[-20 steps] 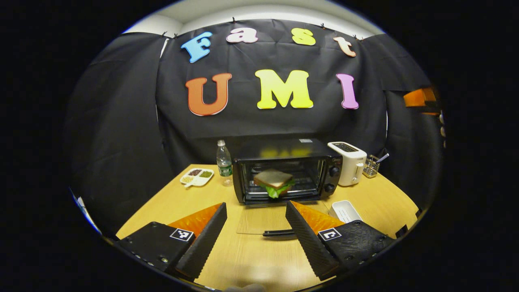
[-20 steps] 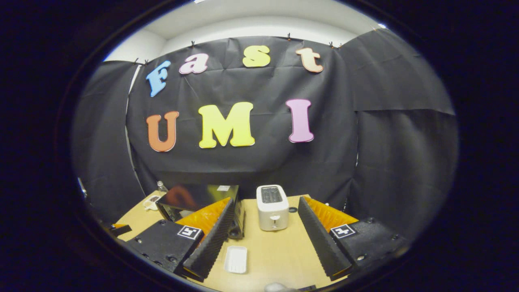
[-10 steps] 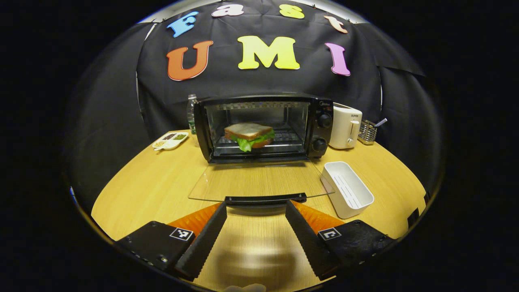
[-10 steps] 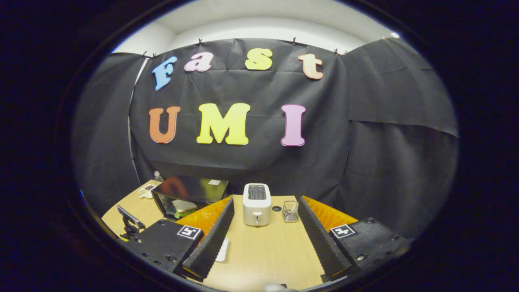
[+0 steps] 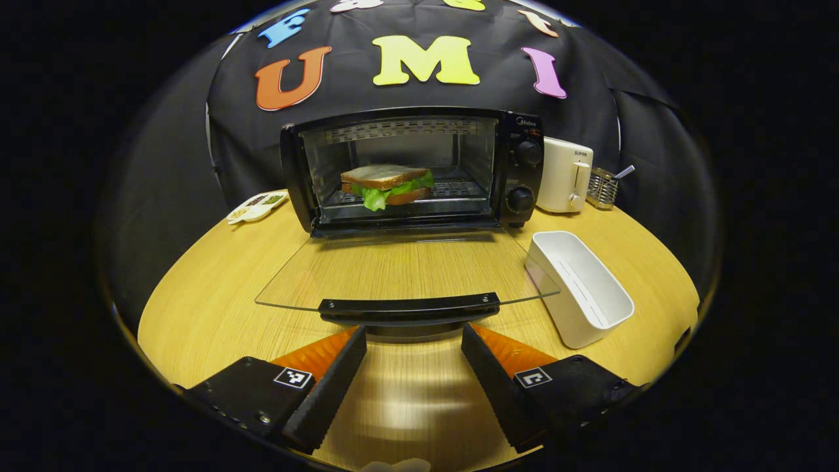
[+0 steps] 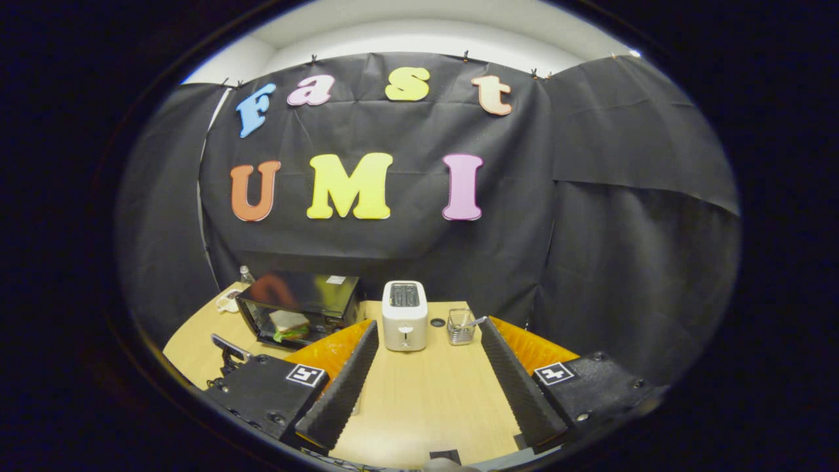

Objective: Open the electric oven with the left hand, put the food in, and close the electric oven.

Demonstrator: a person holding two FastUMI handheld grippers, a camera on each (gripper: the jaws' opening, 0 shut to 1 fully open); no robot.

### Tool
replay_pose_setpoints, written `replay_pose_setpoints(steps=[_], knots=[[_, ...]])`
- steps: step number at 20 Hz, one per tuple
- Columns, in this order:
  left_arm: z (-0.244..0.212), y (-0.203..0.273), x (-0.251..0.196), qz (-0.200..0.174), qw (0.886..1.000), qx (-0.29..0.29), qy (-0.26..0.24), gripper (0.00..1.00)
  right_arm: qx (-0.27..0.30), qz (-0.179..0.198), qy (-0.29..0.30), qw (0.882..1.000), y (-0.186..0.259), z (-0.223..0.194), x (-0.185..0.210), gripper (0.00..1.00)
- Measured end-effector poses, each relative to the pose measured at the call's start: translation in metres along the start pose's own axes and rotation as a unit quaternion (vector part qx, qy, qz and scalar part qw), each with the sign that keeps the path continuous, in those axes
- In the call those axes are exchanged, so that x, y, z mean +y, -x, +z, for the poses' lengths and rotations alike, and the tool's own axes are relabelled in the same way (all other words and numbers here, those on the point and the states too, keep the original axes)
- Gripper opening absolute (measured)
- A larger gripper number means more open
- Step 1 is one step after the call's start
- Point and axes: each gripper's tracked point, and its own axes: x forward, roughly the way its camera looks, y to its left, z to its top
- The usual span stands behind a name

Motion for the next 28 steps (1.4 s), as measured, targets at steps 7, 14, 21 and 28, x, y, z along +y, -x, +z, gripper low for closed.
replay_pose_setpoints(steps=[7,14,21,28], knots=[[0.0,-0.003,-0.003,-0.001,1.0,0.006,0.006,0.96,0.008,0.01,-0.004,1.0,-0.018,0.001,0.008,0.91],[0.035,0.014,-0.002,0.001,1.0,-0.024,0.008,0.96,0.004,0.026,-0.007,1.0,-0.03,0.007,0.018,1.0],[0.086,0.022,0.006,0.004,0.998,-0.06,0.008,0.96,0.005,0.031,-0.019,0.999,-0.041,0.008,0.02,1.0],[0.138,0.015,0.012,0.009,0.996,-0.089,-0.003,0.96,0.005,0.034,-0.033,0.999,-0.051,0.01,0.023,1.0]])
